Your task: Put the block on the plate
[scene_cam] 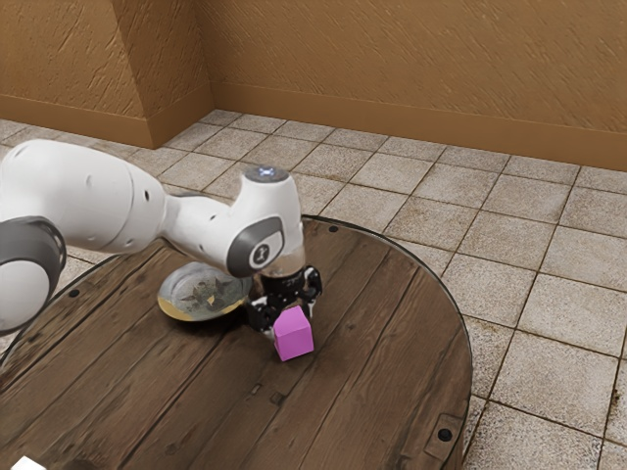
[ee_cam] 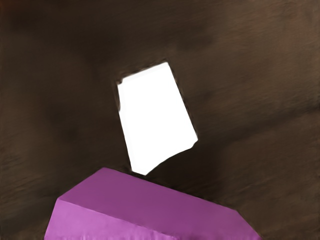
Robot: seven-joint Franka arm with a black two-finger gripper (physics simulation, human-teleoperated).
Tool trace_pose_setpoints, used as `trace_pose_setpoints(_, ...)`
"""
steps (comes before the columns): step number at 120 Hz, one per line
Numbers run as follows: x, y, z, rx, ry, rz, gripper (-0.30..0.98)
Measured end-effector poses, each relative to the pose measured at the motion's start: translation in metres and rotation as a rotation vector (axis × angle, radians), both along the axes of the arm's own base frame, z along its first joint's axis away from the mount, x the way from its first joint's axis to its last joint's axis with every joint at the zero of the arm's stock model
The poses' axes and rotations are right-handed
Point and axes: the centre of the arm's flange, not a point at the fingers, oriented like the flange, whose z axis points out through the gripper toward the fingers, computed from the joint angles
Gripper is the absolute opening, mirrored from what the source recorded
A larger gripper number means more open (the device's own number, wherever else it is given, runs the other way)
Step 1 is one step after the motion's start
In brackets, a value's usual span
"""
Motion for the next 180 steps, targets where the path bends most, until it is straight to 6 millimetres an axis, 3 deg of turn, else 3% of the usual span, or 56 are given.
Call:
trace_pose_setpoints(40, -0.002, -0.001, -0.007, 0.005, 0.013, 0.037, 0.51)
trace_pose_setpoints(67, -0.001, 0.002, 0.010, -0.010, 0.004, 0.053, 0.43)
trace_pose_setpoints(80, -0.006, 0.037, 0.029, -0.032, -0.006, 0.113, 0.38)
trace_pose_setpoints(102, -0.023, 0.143, 0.078, -0.062, -0.059, 0.294, 0.37)
trace_pose_setpoints(114, -0.028, 0.206, 0.073, -0.063, -0.055, 0.403, 0.37)
trace_pose_setpoints(124, -0.017, 0.239, 0.058, -0.071, -0.049, 0.454, 0.37)
trace_pose_setpoints(134, -0.003, 0.253, 0.051, -0.079, -0.055, 0.472, 0.37)
trace_pose_setpoints(146, 0.002, 0.251, 0.045, -0.087, -0.053, 0.470, 0.38)
trace_pose_setpoints(164, 0.001, 0.252, 0.050, -0.088, -0.061, 0.471, 0.53)
trace_pose_setpoints(180, -0.014, 0.244, 0.084, -0.085, -0.092, 0.458, 0.60)
